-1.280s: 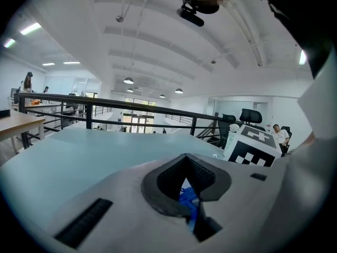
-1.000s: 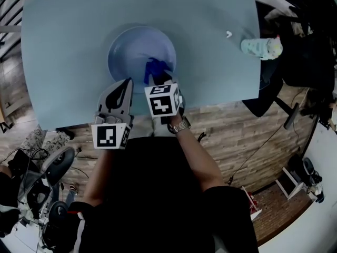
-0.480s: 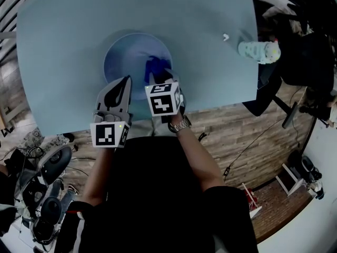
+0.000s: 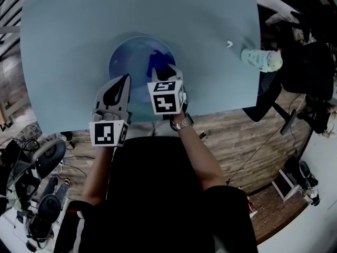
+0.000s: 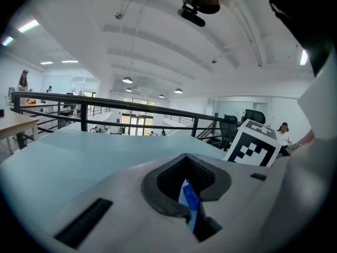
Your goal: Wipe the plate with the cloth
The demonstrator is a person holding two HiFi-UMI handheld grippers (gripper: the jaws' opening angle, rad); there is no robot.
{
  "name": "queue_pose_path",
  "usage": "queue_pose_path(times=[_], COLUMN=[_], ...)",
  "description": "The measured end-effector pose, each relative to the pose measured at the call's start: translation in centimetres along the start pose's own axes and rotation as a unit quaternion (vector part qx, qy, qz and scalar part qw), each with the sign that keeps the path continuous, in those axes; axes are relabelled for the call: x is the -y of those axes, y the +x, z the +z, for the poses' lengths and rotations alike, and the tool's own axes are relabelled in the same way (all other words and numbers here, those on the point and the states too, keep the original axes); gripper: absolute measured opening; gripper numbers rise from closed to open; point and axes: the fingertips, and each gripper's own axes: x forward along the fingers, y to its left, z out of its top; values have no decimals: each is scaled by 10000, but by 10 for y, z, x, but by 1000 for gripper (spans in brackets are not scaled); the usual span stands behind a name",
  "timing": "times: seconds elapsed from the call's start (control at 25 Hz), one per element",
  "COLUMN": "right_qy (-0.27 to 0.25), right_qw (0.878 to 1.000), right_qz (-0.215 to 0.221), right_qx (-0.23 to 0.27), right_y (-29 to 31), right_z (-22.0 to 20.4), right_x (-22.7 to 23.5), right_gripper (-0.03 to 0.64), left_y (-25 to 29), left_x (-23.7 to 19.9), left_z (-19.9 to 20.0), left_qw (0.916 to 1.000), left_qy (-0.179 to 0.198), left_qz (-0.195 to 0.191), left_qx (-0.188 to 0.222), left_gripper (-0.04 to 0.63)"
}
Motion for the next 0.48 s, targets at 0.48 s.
queue_pose_path(times=[0.48], right_qy=[-132], right_qw=[9945], right_qz=[172], right_qx=[1028], right_y=[-71], right_z=[37], right_x=[-40], right_gripper=[120], left_y=[-46], left_x=[-4], left_z=[16], left_qw=[9994], left_qy=[11], left_qz=[183], left_qx=[300], left_gripper=[0])
